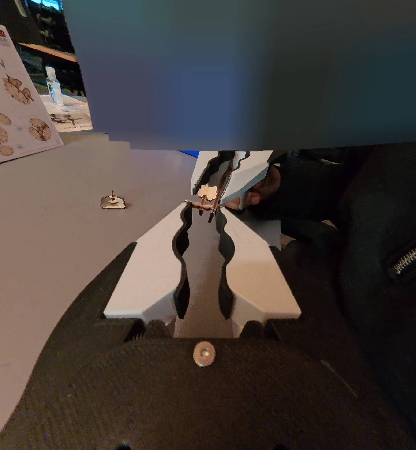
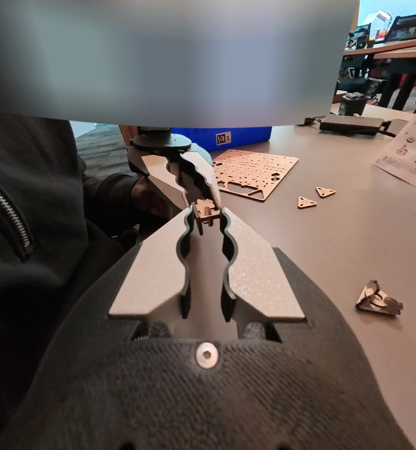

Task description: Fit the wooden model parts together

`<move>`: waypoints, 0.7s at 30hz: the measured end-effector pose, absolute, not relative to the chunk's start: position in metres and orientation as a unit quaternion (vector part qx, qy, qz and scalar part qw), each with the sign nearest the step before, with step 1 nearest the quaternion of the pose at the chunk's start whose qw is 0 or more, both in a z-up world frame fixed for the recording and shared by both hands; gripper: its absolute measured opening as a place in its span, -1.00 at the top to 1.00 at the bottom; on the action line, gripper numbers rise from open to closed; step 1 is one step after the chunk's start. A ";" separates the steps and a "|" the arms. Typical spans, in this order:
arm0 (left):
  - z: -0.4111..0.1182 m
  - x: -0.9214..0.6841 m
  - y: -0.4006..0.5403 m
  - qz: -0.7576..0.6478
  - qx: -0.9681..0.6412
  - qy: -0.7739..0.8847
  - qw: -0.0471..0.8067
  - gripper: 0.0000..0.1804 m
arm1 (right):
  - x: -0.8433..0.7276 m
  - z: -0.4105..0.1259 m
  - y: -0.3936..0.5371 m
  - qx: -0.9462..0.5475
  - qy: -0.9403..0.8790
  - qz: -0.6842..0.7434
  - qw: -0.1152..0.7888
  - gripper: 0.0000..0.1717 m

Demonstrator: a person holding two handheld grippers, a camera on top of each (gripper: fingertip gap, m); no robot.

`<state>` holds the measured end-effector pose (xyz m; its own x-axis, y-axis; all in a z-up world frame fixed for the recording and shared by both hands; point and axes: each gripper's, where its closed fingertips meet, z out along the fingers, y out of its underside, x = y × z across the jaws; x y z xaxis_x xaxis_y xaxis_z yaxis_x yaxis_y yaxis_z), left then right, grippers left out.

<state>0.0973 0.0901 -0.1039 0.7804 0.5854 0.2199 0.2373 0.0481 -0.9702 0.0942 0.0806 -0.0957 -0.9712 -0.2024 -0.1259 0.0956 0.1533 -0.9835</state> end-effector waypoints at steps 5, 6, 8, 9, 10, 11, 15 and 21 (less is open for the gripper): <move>-0.105 0.100 0.091 0.133 -0.683 -0.298 0.654 0.81 | 0.097 -0.095 0.082 -0.060 0.750 -0.650 0.110 0.78; -0.105 0.100 0.092 0.131 -0.683 -0.299 0.654 0.81 | 0.097 -0.095 0.082 -0.061 0.750 -0.649 0.111 0.79; -0.106 0.099 0.092 0.119 -0.682 -0.303 0.655 0.81 | 0.096 -0.097 0.082 -0.061 0.749 -0.649 0.114 0.79; -0.107 0.098 0.093 0.107 -0.681 -0.306 0.656 0.81 | 0.095 -0.097 0.083 -0.059 0.749 -0.649 0.118 0.79; -0.107 0.098 0.094 0.099 -0.680 -0.308 0.659 0.81 | 0.094 -0.097 0.084 -0.057 0.747 -0.650 0.124 0.79; -0.106 0.098 0.095 0.100 -0.678 -0.307 0.660 0.81 | 0.094 -0.097 0.085 -0.054 0.745 -0.652 0.129 0.79; -0.106 0.098 0.096 0.084 -0.674 -0.307 0.667 0.82 | 0.094 -0.099 0.086 -0.053 0.748 -0.650 0.128 0.79; -0.106 0.100 0.098 0.053 -0.673 -0.303 0.672 0.74 | 0.093 -0.101 0.087 -0.051 0.745 -0.649 0.147 0.79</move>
